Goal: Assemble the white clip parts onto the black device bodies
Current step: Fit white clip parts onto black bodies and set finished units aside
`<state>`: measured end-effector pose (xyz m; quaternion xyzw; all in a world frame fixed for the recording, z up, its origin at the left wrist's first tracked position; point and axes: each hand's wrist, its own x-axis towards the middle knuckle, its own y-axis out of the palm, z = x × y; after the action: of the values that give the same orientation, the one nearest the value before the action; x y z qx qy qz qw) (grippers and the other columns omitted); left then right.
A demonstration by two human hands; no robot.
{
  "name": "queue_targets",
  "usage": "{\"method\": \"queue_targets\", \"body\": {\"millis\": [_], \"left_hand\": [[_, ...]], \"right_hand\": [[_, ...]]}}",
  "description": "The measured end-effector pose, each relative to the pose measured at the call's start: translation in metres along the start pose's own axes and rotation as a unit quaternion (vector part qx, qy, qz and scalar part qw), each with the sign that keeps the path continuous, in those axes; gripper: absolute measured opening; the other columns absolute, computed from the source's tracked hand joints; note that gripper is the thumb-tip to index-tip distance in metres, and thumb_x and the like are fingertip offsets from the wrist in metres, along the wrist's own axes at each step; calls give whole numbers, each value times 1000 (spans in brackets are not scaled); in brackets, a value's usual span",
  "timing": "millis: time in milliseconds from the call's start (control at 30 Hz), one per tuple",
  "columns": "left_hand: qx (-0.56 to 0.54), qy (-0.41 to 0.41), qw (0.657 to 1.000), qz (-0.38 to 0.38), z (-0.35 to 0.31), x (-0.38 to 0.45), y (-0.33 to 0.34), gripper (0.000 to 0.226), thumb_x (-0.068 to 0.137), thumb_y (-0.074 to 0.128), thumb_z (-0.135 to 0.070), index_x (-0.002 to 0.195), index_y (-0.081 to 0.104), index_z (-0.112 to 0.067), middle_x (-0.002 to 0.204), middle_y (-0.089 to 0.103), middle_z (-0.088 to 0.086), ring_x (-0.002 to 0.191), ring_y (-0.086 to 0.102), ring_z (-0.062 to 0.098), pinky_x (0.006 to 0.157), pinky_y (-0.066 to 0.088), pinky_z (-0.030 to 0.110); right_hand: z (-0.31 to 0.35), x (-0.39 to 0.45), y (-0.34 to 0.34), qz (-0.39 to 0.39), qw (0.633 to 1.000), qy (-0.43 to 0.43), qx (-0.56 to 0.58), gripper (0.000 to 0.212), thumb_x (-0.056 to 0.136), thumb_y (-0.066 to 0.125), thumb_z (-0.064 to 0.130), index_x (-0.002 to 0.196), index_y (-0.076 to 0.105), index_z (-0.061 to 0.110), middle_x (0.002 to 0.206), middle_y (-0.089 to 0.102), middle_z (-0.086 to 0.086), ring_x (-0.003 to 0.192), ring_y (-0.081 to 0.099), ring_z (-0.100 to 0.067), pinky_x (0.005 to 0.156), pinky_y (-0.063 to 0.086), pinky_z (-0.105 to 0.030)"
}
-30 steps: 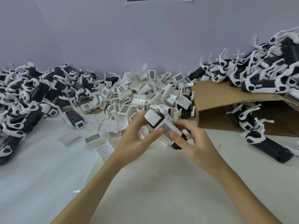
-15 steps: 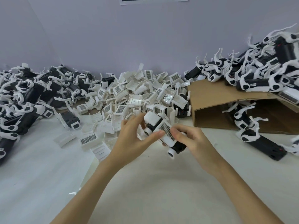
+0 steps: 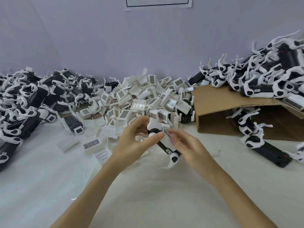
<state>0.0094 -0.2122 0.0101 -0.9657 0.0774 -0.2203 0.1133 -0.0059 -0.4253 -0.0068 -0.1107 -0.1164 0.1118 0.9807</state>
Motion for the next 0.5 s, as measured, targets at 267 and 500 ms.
{"method": "queue_targets", "body": {"millis": [267,500], "left_hand": [[179,106,968,-140,-6,-12,36,45,77,86,-56,103,65,-26,96,60,-12,94,63,19,79,52,35],[103,104,980,-134,-15,-14,38,22,94,69,-48,103,69,-28,100,63,-10,102,63,23,89,50,32]], "right_hand": [[-8,-6,37,-180,907,-190,-331,60,91,79,14,145,56,22,112,69,13,103,52,-7,89,53,-32],[-4,-5,11,-93,974,-145,-149,62,98,66,4,135,55,53,106,68,33,97,67,7,75,47,-3]]}}
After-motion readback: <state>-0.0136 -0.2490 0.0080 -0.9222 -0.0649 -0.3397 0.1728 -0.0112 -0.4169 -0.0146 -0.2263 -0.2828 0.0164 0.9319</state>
